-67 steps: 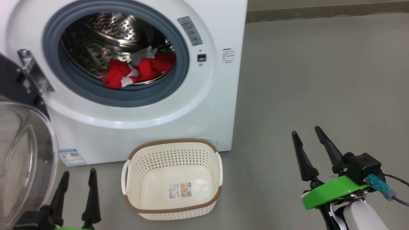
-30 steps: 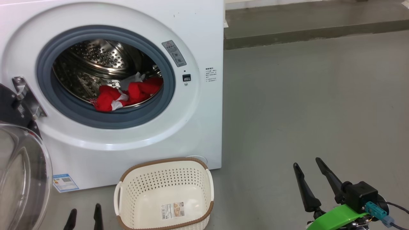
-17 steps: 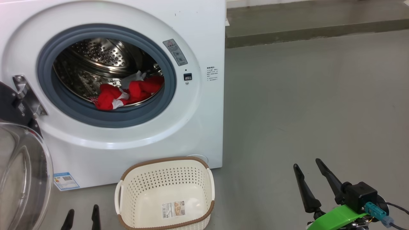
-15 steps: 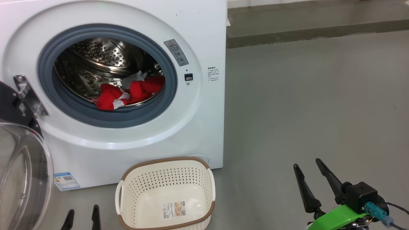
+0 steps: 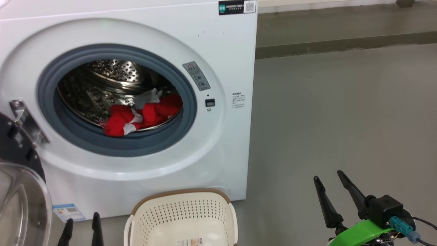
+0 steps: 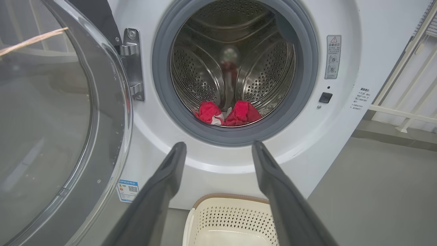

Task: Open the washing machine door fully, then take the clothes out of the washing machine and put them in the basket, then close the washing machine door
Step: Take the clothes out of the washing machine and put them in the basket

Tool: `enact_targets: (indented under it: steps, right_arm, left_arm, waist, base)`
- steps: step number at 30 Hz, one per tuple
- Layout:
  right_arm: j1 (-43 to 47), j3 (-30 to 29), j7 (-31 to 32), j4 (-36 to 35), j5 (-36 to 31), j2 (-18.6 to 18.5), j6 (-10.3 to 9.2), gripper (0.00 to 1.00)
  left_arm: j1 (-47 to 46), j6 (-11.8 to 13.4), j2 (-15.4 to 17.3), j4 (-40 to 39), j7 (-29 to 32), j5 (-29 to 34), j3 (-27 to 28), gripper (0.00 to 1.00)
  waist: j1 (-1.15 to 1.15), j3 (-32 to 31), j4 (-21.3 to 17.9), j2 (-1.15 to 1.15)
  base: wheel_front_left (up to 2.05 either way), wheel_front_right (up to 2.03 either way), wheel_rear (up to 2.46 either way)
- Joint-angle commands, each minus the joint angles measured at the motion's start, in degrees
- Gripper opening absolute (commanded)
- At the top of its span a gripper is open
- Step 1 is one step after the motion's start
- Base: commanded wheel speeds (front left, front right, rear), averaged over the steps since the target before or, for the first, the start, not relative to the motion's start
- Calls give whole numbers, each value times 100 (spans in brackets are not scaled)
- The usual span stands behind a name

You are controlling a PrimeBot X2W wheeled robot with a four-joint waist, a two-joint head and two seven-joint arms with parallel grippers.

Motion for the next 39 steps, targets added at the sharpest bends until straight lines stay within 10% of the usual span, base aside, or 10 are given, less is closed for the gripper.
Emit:
enact_targets:
  steps: [1, 39]
  right_arm:
    - [-76, 125, -36, -117, -18, -57, 37, 100]
    - [-125, 216, -36, -130, 10, -165, 37, 100]
  left_arm:
    - [-265, -28, 88, -137, -70, 10, 204, 100]
    - [-809, -298, 110, 313, -70, 106, 211, 100]
  waist:
    - [0, -2, 5, 0]
    - [0, 261, 68, 0]
  base:
    - [157, -157, 0]
    - [22, -22, 0]
